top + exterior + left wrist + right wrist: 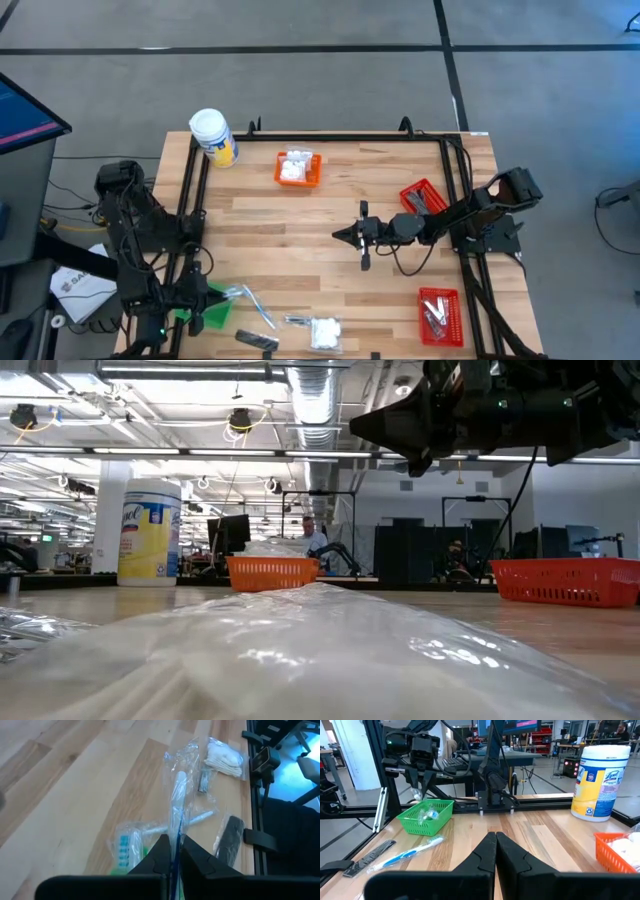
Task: Pick & Place Travel size toiletries
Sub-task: Put the blue toothbrush into the green basket
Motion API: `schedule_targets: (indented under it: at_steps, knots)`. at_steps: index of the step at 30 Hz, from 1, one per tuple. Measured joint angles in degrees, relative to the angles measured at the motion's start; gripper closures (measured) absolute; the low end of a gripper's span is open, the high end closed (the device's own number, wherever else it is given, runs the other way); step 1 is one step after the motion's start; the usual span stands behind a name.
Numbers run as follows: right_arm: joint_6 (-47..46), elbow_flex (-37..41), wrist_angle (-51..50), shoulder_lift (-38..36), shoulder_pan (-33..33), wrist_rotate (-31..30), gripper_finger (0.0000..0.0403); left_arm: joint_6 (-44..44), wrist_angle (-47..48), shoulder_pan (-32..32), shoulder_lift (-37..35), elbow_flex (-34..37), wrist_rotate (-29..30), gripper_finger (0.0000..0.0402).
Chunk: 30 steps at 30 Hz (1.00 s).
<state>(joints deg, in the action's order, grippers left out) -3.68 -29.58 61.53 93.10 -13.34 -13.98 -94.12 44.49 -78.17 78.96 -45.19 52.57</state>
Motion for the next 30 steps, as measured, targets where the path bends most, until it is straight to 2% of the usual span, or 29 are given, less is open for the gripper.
schedule_targets:
  at_steps: [8, 16, 21, 24, 30]
  knots:
    - [0.04, 0.00, 0.33, 0.00, -0.03, 0.55, 0.0403, -2.31, -0.10, 0.02, -0.04, -0.02, -4.91, 0.0392]
    - [0.20, 0.00, 0.29, 0.00, -0.03, 0.55, 0.0403, -2.04, -0.07, 0.02, -0.04, -0.02, -6.68, 0.0392]
    - [0.17, 0.00, 0.27, 0.00, -0.03, 0.55, 0.0403, 6.03, 0.02, 0.62, -0.04, -0.02, -6.94, 0.0392]
    - [0.17, 0.00, 0.27, 0.00, -0.03, 0.56, 0.0403, 12.20, 0.09, 0.96, -0.04, -0.02, -9.04, 0.0392]
    - [0.17, 0.00, 0.27, 0.00, 0.01, 0.57, 0.0403, 8.26, -0.10, 2.08, -0.05, -0.02, -12.03, 0.0389]
